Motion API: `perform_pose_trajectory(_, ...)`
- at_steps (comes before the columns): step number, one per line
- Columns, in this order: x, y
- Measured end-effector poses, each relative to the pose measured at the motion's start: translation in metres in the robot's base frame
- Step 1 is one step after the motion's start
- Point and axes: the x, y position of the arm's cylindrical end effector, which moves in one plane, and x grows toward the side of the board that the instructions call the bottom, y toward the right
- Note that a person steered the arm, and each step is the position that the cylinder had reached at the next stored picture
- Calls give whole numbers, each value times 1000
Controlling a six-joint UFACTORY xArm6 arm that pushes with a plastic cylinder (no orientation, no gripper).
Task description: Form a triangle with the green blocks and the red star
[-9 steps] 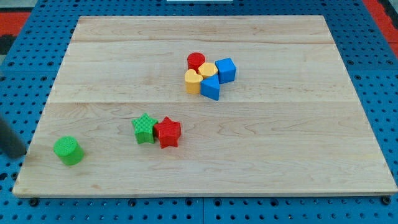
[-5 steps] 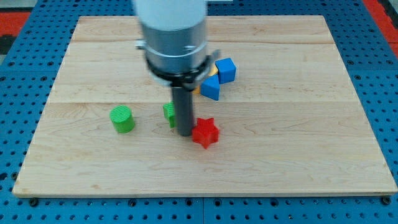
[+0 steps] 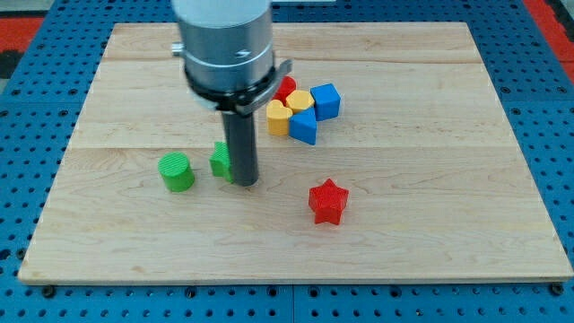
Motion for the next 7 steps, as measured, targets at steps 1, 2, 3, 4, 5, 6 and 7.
perform_pose_trajectory(1,8,-47)
perform_pose_trajectory(2,-35,-35)
perform_pose_trajectory(3,-43,23)
perform_pose_trajectory(4,-14,-5)
perform_pose_trajectory(5,15,-40)
perform_pose_trajectory(6,13,-50)
perform_pose_trajectory(7,11,-82)
